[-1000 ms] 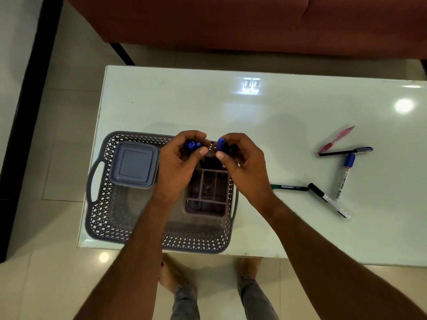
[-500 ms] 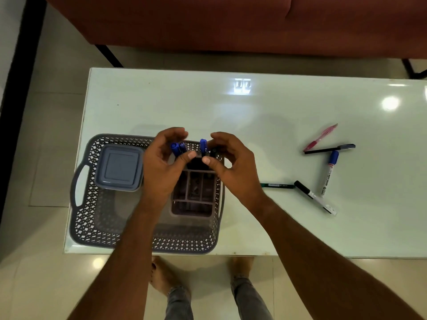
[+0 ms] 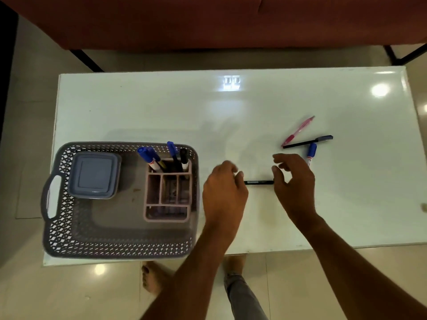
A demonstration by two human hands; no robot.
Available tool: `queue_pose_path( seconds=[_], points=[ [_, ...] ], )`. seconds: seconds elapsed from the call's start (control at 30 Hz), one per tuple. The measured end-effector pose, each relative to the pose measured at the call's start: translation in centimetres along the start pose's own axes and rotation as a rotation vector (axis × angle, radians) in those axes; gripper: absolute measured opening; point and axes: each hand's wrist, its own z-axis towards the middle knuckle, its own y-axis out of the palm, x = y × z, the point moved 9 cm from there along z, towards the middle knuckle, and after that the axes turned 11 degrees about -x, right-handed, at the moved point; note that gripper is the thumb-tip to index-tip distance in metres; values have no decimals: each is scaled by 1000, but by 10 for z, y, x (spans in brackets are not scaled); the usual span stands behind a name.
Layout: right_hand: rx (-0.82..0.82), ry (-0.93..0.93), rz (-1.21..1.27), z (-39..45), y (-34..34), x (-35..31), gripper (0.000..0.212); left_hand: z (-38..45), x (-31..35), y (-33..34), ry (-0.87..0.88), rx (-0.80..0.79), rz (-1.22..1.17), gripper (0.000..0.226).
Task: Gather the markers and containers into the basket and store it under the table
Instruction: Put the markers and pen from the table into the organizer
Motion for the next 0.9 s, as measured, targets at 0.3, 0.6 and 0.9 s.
queue_pose_path(
  seconds=[0.3,0.6,0.9],
  points=[
    [-203,1,-316,-33,10,53,42,-3,-83,81,-693,-58,-440,54],
    [-158,-8,-243,-18,11,57,25,11,-52,72,-548,-24,-289,44],
    [189,496,178,1,-45,102,19,69,59,72,-62,-48,-204,17]
  ],
)
